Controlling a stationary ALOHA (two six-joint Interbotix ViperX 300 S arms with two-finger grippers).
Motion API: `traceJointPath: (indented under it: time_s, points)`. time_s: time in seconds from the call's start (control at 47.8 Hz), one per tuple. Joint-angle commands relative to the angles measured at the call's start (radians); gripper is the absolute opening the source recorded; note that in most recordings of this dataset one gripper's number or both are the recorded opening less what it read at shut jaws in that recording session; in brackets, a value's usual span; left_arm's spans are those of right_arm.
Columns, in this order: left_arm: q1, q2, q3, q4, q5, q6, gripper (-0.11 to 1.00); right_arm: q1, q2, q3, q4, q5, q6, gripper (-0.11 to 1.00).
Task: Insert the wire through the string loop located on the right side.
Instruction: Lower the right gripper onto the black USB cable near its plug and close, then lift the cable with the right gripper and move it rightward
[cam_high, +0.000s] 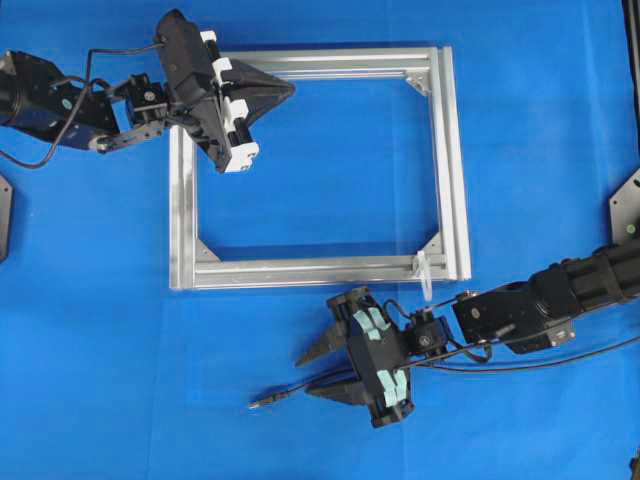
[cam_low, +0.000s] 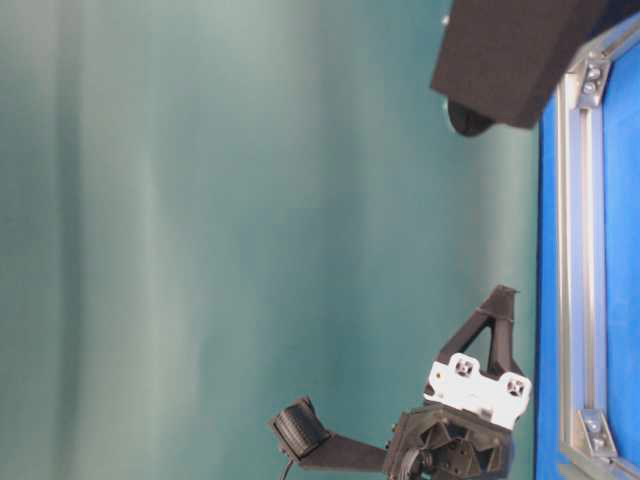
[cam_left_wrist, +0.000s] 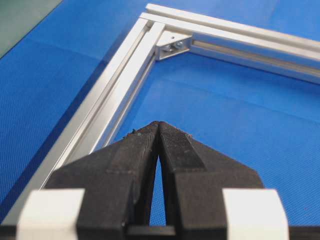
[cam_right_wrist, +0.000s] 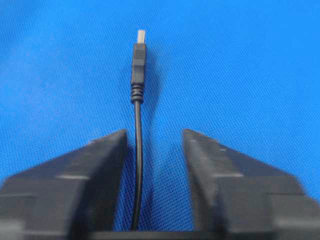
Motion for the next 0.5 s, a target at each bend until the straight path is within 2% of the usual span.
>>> traceJointPath:
  time_s: [0.0,0.105,0.188,0.481]
  points:
    - [-0.002,-0.034,-0.006,0.003,-0.005,0.002,0.00,0.000,-0.017,-0.017,-0.003,-0.011,-0.002,0.20]
    - [-0.002,-0.032,-0.006,0.003,-0.005,0.002,0.00,0.000,-0.017,-0.017,-0.005,-0.011,-0.002,0.06]
    - [-0.002,-0.032,-0.006,0.003,-0.005,0.002,0.00,0.000,-0.017,-0.015,-0.008,-0.011,-0.003,0.00]
    - [-0.002,-0.032,-0.006,0.003,-0.005,0.002,0.00,0.000,-0.018,-0.012,-0.008,-0.009,-0.002,-0.02]
